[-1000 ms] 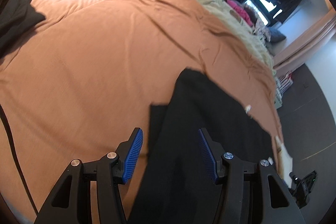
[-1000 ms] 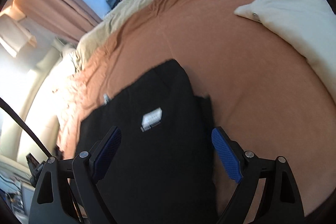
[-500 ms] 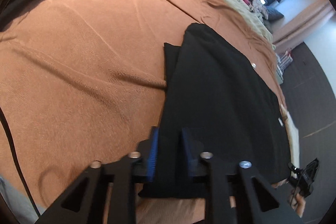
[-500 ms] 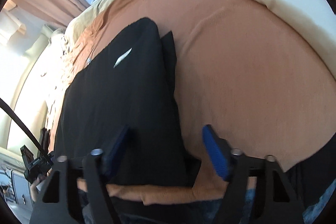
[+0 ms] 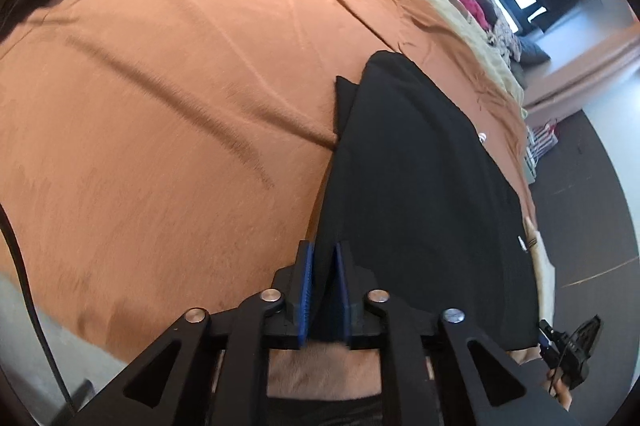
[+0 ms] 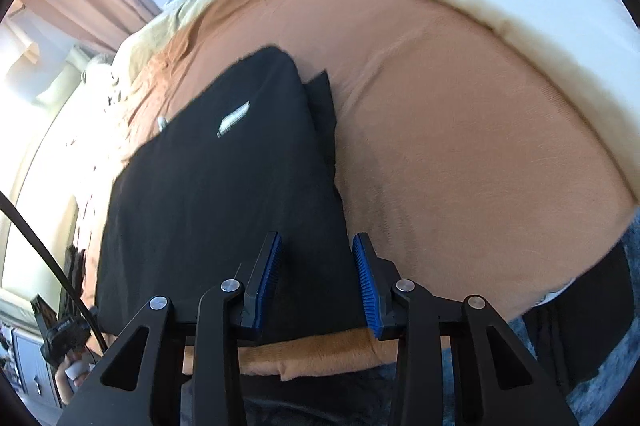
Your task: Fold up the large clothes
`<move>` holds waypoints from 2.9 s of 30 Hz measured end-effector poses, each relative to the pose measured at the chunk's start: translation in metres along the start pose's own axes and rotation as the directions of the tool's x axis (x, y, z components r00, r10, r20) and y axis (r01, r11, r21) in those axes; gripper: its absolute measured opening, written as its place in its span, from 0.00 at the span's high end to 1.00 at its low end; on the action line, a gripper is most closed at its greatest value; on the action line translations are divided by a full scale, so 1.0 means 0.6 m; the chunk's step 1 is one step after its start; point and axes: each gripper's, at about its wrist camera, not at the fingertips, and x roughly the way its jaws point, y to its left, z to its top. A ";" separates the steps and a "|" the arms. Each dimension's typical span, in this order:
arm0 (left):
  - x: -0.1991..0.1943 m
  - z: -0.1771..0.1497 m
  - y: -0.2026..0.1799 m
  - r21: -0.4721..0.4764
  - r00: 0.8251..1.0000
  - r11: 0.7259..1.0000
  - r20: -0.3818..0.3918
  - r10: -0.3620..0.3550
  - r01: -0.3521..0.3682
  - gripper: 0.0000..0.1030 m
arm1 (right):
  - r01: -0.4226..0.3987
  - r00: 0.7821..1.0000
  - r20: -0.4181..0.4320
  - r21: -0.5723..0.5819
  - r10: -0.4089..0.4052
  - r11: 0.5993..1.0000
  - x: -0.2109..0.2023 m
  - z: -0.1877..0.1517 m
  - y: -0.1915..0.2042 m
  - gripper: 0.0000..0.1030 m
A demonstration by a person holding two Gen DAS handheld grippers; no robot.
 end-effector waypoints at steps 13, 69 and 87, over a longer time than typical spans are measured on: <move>-0.028 -0.025 0.015 -0.058 0.993 0.992 0.011 -0.114 0.114 0.43 | -0.075 0.990 0.109 -0.177 0.095 0.981 -0.134 -0.053 0.122 0.40; 0.043 -0.034 0.015 -0.208 0.992 0.970 0.016 -0.127 0.127 0.73 | 0.060 0.966 -0.198 -0.441 -0.163 0.895 0.514 0.124 0.424 0.85; -0.019 -0.020 -0.039 -0.144 0.966 0.957 0.086 -0.242 0.253 0.89 | -0.087 0.979 -0.205 -0.435 -0.004 0.896 0.420 0.082 0.411 0.84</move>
